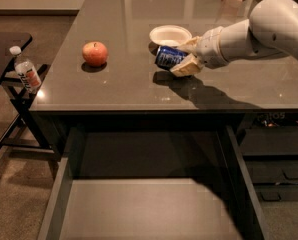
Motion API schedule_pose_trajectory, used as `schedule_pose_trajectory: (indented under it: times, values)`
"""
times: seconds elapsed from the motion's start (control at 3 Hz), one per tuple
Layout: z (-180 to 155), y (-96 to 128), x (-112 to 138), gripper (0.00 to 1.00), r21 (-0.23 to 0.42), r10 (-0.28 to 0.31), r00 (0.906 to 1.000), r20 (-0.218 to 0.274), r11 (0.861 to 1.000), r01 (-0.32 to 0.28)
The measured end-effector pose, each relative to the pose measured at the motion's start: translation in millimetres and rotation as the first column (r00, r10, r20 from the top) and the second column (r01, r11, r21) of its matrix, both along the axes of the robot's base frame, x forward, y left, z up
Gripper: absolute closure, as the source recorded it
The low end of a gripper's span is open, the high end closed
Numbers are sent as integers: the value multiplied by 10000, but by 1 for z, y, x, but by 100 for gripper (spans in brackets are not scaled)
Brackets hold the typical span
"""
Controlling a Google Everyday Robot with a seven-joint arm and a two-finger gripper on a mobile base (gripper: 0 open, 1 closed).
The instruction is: Pick pepsi can from top drawer and place on counter
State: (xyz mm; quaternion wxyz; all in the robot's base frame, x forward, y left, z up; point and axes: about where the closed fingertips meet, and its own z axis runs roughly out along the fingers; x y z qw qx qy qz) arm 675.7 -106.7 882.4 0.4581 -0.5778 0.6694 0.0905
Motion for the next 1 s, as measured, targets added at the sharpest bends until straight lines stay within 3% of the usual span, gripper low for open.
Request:
schedule_pose_trajectory:
  times: [0.33,1.0]
  values:
    - [-12,0,11,82,61,-138,9994,-314,9999,140]
    - [-12,0,12,35,67,-148,9993,-334,9999,150]
